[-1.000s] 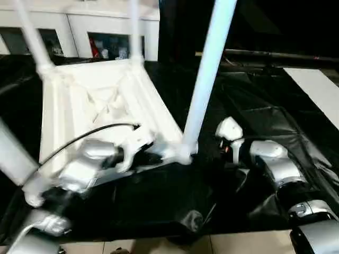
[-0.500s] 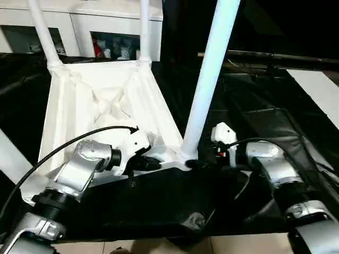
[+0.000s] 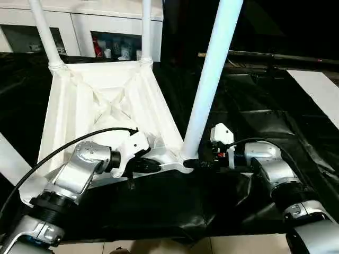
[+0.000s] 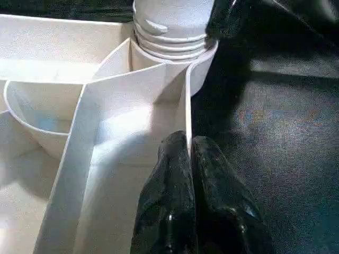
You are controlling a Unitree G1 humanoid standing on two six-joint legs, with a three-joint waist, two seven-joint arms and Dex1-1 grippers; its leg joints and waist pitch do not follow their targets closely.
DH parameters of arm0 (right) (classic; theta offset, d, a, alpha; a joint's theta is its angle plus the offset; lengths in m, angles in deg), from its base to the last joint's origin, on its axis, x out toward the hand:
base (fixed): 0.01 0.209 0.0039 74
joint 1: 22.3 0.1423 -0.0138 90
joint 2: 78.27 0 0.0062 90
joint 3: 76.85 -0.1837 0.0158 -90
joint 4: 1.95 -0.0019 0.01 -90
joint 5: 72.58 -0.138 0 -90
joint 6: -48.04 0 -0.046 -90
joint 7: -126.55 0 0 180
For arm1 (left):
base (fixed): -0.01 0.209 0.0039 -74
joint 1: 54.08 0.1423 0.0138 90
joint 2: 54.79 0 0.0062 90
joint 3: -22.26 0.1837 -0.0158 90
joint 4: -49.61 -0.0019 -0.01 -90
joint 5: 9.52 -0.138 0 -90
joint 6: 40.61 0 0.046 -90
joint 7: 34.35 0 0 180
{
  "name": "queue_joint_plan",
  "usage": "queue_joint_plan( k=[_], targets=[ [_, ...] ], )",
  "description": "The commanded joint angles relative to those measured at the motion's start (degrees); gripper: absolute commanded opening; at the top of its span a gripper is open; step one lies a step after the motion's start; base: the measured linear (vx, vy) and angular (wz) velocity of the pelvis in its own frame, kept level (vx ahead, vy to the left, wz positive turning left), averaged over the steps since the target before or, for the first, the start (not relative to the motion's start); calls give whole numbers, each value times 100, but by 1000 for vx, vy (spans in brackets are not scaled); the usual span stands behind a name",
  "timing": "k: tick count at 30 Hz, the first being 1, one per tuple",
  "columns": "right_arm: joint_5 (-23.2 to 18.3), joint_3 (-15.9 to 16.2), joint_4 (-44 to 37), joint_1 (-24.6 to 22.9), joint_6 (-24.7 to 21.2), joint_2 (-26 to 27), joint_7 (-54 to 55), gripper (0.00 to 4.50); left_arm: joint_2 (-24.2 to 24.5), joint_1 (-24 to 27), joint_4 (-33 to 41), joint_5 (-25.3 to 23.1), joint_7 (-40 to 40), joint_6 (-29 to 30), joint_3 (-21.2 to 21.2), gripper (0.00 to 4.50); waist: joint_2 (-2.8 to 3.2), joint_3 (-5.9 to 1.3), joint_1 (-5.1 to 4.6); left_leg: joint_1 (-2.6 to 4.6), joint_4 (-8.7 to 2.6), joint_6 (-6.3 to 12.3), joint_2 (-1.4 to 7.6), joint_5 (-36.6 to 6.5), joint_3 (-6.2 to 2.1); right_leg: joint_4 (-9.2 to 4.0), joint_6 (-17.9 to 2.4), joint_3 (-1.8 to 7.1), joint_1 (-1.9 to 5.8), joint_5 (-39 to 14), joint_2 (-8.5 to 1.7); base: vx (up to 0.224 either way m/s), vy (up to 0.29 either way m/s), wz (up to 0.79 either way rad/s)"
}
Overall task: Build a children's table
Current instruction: Rotate leg to tighten
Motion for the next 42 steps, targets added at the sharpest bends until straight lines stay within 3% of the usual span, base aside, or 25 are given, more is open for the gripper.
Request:
queue_joint_plan(
  k=[1, 3, 5, 6, 8, 10, 16, 18, 19, 24, 26, 29, 32, 33, 34, 37, 39, 40, 42],
  targets=[
    [-44, -89, 39, 44, -78, 9, 4, 269, -3, 266, -290, -141, 229, 218, 504, 0, 20, -281, -20, 107, -349, 211, 212, -1269, -64, -372, -1323, 140, 187, -811, -274, 0, 0, 0],
    [-13, -133, 129, 63, -105, 57, 231, 265, -34, 252, -340, -121, 169, 202, 446, 0, 47, -281, -23, 112, -353, 185, 210, -1268, -64, -373, -1330, 141, 179, -790, -273, 0, 0, 0],
    [7, -156, 183, 78, -116, 80, 357, 261, -52, 243, -365, -112, 141, 196, 421, 0, 33, -266, -38, 111, -369, 130, 209, -1456, -69, -395, -1304, 140, 175, -1000, -272, 0, 0, 0],
    [31, -322, 405, 138, -134, 233, 1009, 260, -200, 162, -501, -107, -102, 188, 303, 0, 40, -261, -45, 117, -375, 101, 211, -1512, -71, -404, -1286, 143, 168, -1095, -275, 0, 0, 0],
    [36, -616, 751, 212, -249, 607, 2298, 259, -629, -96, -924, -184, -865, 226, 61, 0, 56, -217, -99, 154, -415, -160, 193, -2023, -95, -490, -1108, 152, 113, -1982, -292, 0, 0, 0],
    [53, -686, 840, 231, -329, 789, 2802, 257, -860, -244, -1172, -281, -1314, 211, -13, 0, 44, -241, -157, 137, -428, -310, 192, -2172, -143, -504, -921, 134, 128, -2361, -307, -60, 2, -6],
    [270, -782, 934, 385, -744, 1482, 4627, 250, -1565, -821, -2064, -635, -2747, 201, -100, 0, 68, -243, -202, 180, -410, -297, 172, -2450, -159, -599, -660, 132, 23, -2778, -303, -9, 1, 0],
    [240, -831, 871, 437, -840, 1706, 4850, 250, -1692, -977, -2248, -721, -3015, 166, -87, 0, 134, -234, -200, 179, -417, -295, 170, -2546, -163, -616, -646, 139, 5, -2719, -293, 0, 0, 0],
    [238, -834, 847, 467, -846, 1805, 4864, 250, -1742, -1041, -2345, -771, -3065, 125, -75, 0, 119, -238, -203, 199, -420, -305, 172, -2654, -168, -621, -633, 126, -8, -2701, -280, 0, 0, 0],
    [145, -822, 629, 446, -675, 1856, 4617, 250, -1745, -1138, -2542, -963, -2963, -58, 78, 0, 162, -242, -197, 174, -440, -283, 179, -2727, -173, -611, -700, 130, 9, -2377, -281, 0, 0, 0],
    [-16, -898, 488, 405, -654, 1800, 4431, 304, -1702, -1120, -2550, -976, -2872, -73, 123, 0, 142, -252, -187, 148, -443, -236, 185, -2589, -159, -586, -754, 136, 42, -2160, -282, 0, 0, 0],
    [-140, -949, 136, 308, -744, 1613, 4031, 325, -1596, -1087, -2596, -943, -2637, -190, 173, 0, 80, -239, -183, 70, -459, -127, 181, -2357, -163, -561, -750, 130, 100, -2134, -297, 0, 0, 0],
    [-221, -899, -112, 239, -902, 1390, 3487, 361, -1490, -1017, -2498, -854, -2358, -247, 173, 0, 73, -236, -160, 106, -442, -95, 198, -2335, -156, -593, -726, 142, 77, -2323, -322, 0, 0, 0],
    [-231, -845, -225, 209, -972, 1256, 3178, 361, -1439, -980, -2454, -801, -2150, -372, 175, 0, 32, -229, -163, 96, -444, -71, 197, -2311, -148, -597, -733, 142, 77, -2317, -315, 0, 0, 0],
    [-137, -668, -383, 143, -959, 978, 2750, 366, -1332, -895, -2309, -722, -1867, -330, 190, 0, 42, -235, -148, 81, -449, -55, 205, -2201, -157, -579, -756, 139, 111, -2235, -327, 0, 0, 0],
    [-73, -449, -598, 27, -869, 610, 2137, 401, -1159, -789, -2128, -649, -1481, -378, 261, 0, 47, -256, -126, 82, -421, 26, 212, -1881, -120, -522, -922, 148, 128, -1626, -309, 0, 0, 0],
    [-76, -391, -678, -17, -847, 495, 1930, 401, -1107, -762, -2082, -626, -1380, -367, 278, 0, 33, -259, -116, 79, -391, 121, 205, -1707, -90, -489, -1043, 157, 133, -1296, -298, 25, -6, 1],
    [-77, -261, -889, -132, -807, 128, 1336, 401, -920, -684, -1932, -524, -910, -549, 360, 0, 17, -272, -101, 63, -385, 154, 204, -1538, -98, -469, -1099, 145, 178, -1142, -307, 50, -12, 1],
    [-38, -155, -1012, -215, -783, -162, 851, 401, -714, -577, -1734, -390, -341, -844, 462, 0, 17, -283, -62, 63, -358, 286, 211, -1310, -88, -427, -1195, 140, 191, -745, -297, 26, -5, 0]
  ],
)
